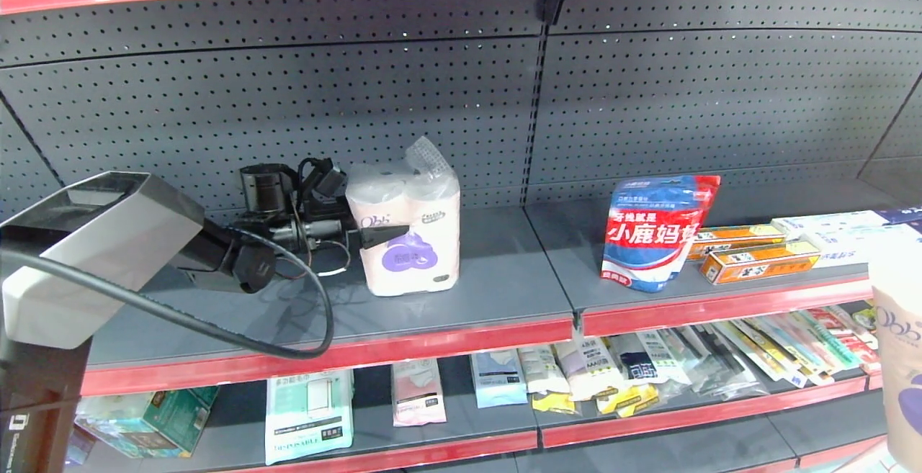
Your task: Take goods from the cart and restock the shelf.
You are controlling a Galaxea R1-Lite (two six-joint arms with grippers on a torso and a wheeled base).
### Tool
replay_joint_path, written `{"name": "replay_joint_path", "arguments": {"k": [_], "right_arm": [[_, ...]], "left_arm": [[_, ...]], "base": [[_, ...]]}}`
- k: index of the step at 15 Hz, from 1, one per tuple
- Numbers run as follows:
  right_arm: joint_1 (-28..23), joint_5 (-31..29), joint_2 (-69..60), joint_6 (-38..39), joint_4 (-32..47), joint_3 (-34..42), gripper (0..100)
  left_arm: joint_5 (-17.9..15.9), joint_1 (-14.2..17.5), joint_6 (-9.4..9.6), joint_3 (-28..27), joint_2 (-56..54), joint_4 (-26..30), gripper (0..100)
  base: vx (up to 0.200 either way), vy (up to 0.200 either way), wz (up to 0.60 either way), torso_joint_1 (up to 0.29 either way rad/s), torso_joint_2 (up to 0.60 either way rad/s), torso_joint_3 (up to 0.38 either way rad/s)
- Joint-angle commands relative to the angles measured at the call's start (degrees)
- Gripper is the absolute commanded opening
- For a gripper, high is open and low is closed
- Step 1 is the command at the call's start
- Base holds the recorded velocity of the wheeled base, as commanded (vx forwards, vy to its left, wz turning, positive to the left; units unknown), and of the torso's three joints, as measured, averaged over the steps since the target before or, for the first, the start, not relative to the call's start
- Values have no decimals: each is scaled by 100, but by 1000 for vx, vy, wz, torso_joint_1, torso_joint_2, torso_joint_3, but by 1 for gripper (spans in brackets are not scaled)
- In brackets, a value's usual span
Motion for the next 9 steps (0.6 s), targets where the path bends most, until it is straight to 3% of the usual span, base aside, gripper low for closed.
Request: {"name": "replay_joint_path", "arguments": {"k": [1,4,9], "right_arm": [[-1,1,2,-3,-3,-9,0],[-1,1,2,-3,-3,-18,0],[-1,1,37,-3,-3,-44,0]], "left_arm": [[-16,1,2,253,-8,-200,0],[-69,80,-24,666,-61,-991,0],[-69,379,-68,1158,-588,-1044,0]], "base": [[0,0,0,0,0,0],[0,0,0,0,0,0],[0,0,0,0,0,0]]}}
